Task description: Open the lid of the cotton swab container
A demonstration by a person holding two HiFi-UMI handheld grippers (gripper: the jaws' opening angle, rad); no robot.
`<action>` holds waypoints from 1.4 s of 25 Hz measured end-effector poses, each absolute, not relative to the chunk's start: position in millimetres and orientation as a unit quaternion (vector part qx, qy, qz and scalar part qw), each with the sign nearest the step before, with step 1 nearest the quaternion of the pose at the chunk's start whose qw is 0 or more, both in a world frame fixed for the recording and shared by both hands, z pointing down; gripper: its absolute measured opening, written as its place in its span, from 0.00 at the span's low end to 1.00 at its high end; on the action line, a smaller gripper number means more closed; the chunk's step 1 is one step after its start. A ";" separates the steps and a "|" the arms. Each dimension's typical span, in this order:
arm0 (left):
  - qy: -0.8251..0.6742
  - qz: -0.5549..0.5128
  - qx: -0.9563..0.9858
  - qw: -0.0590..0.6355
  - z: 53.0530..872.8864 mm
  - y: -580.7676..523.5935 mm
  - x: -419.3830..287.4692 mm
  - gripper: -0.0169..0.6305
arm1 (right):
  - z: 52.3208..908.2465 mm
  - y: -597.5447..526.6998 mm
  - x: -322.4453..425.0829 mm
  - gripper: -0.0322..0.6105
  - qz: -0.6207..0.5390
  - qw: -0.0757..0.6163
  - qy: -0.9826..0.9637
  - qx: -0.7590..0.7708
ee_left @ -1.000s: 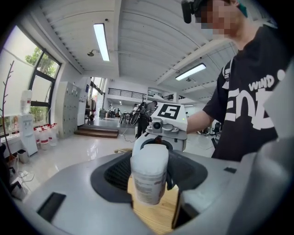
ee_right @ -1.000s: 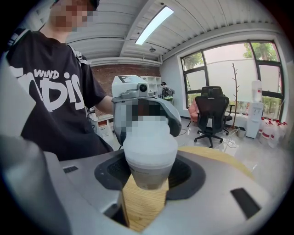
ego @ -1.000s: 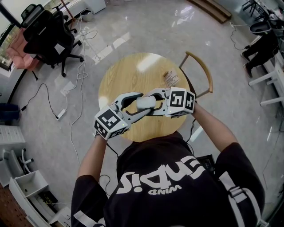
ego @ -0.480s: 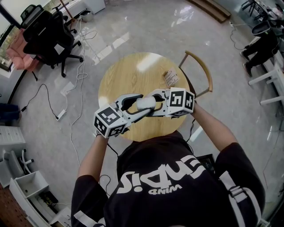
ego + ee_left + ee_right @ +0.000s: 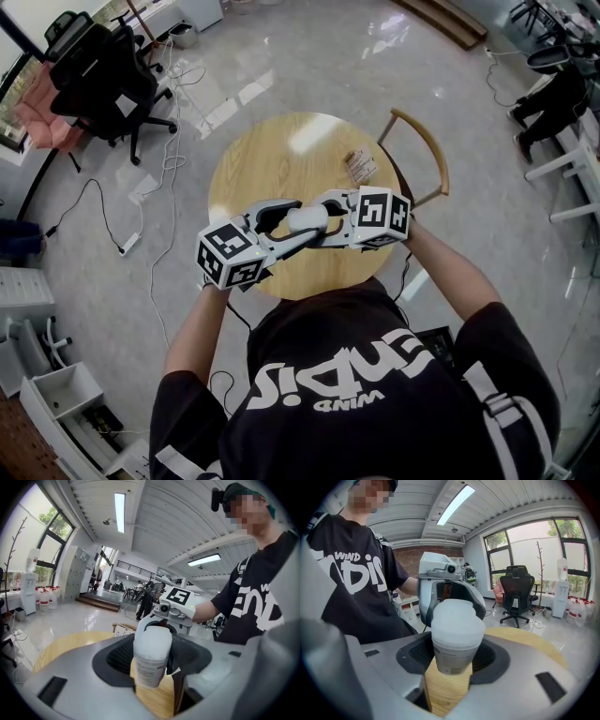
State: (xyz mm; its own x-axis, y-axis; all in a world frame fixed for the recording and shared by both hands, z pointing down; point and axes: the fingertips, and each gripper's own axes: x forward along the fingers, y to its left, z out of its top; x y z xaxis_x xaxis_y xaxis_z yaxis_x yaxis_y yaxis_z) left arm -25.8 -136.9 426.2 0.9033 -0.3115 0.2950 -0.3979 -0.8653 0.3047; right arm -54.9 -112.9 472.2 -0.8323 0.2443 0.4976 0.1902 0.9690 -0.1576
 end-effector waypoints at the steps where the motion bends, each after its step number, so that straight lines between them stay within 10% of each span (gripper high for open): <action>1: -0.185 0.119 0.958 0.184 426.3 -136.5 -26.3 0.42 | 472.2 -112.4 -55.3 0.36 0.052 0.266 -0.956 -0.114; 21: -0.161 0.026 0.886 0.434 423.4 -139.6 -31.8 0.41 | 488.9 -103.5 -53.1 0.36 -0.080 0.327 -0.935 -0.110; 35: -0.165 -0.005 0.879 0.447 416.5 -143.5 -40.0 0.41 | 489.1 -113.3 -40.5 0.36 -0.044 0.314 -0.945 -0.082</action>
